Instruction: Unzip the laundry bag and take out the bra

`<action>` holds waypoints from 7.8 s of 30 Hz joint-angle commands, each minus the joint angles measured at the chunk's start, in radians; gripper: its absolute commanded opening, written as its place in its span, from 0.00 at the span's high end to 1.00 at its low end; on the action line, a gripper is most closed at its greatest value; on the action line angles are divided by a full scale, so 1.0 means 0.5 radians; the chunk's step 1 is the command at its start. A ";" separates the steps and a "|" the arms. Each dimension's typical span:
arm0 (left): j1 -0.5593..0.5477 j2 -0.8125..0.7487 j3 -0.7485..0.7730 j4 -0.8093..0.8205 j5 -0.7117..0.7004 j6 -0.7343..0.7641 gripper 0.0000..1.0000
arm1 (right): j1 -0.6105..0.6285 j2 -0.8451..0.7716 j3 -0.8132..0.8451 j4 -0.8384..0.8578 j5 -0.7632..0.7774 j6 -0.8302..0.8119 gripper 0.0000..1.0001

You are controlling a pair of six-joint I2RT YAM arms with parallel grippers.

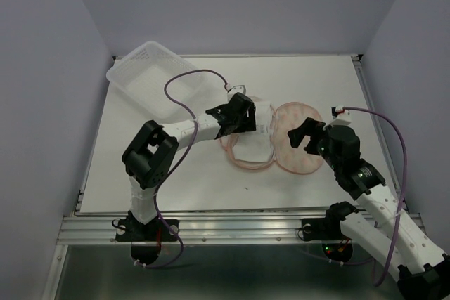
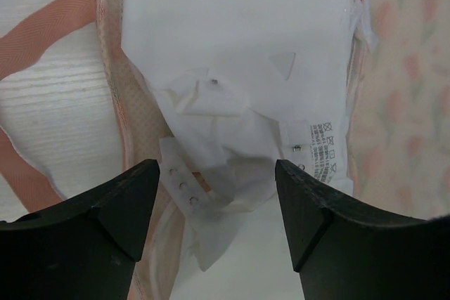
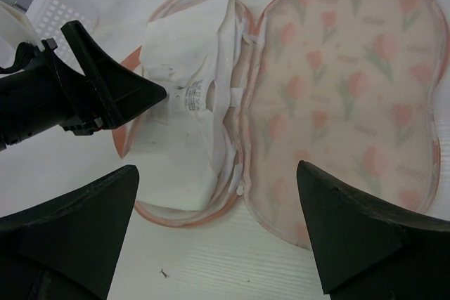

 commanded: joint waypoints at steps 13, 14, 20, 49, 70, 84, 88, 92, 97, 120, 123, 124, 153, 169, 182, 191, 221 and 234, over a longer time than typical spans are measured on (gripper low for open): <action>-0.017 0.108 0.180 0.052 0.053 -0.005 0.34 | -0.009 0.006 -0.023 0.106 -0.048 -0.033 0.00; -0.017 0.117 0.190 0.052 0.056 -0.005 0.35 | -0.009 0.009 -0.026 0.109 -0.061 -0.033 0.00; -0.017 0.102 0.147 0.019 -0.033 -0.042 0.35 | -0.009 0.009 -0.026 0.106 -0.070 -0.036 0.00; 0.228 0.194 0.297 0.108 -0.018 -0.002 0.36 | -0.009 0.012 -0.045 0.109 -0.101 -0.042 0.00; 0.222 0.258 0.361 0.056 -0.082 0.022 0.45 | -0.009 0.046 -0.048 0.121 -0.122 -0.048 0.00; 0.225 0.350 0.521 0.007 -0.174 0.117 0.45 | -0.009 0.055 -0.045 0.124 -0.128 -0.048 0.00; 0.225 0.405 0.582 -0.046 -0.205 0.133 0.45 | -0.009 0.043 -0.048 0.124 -0.128 -0.054 0.00; 0.225 0.448 0.634 -0.076 -0.214 0.154 0.46 | -0.009 0.040 -0.054 0.124 -0.128 -0.051 0.00; 0.225 0.497 0.702 -0.125 -0.235 0.170 0.46 | -0.009 0.043 -0.048 0.127 -0.134 -0.051 0.00; 0.149 0.059 0.555 -0.089 -0.297 0.249 1.00 | -0.009 0.046 -0.048 0.137 -0.140 -0.045 0.00; 0.149 0.065 0.530 -0.064 -0.297 0.265 1.00 | -0.009 0.061 -0.048 0.133 -0.150 -0.042 0.00; 0.149 0.101 0.527 -0.061 -0.275 0.268 1.00 | -0.009 0.061 -0.051 0.137 -0.150 -0.042 0.00; 0.149 0.384 0.585 -0.003 -0.266 0.255 0.72 | -0.009 0.070 -0.069 0.140 -0.153 -0.039 0.00; 0.124 0.161 0.576 -0.046 -0.251 0.289 1.00 | -0.009 0.067 -0.066 0.143 -0.153 -0.033 0.00; 0.066 -0.380 0.460 0.059 -0.226 0.262 1.00 | -0.009 -0.046 -0.063 0.149 -0.116 -0.036 0.00; 0.075 -0.668 0.567 0.062 -0.548 0.375 1.00 | -0.009 -0.138 -0.084 0.186 -0.119 -0.048 0.00; 1.388 -0.015 1.153 0.169 0.028 0.538 1.00 | -0.009 -0.065 -0.106 0.204 -0.159 -0.085 0.00; 1.376 -0.432 0.929 0.448 0.280 0.154 1.00 | -0.009 -0.059 -0.109 0.222 -0.180 -0.085 0.00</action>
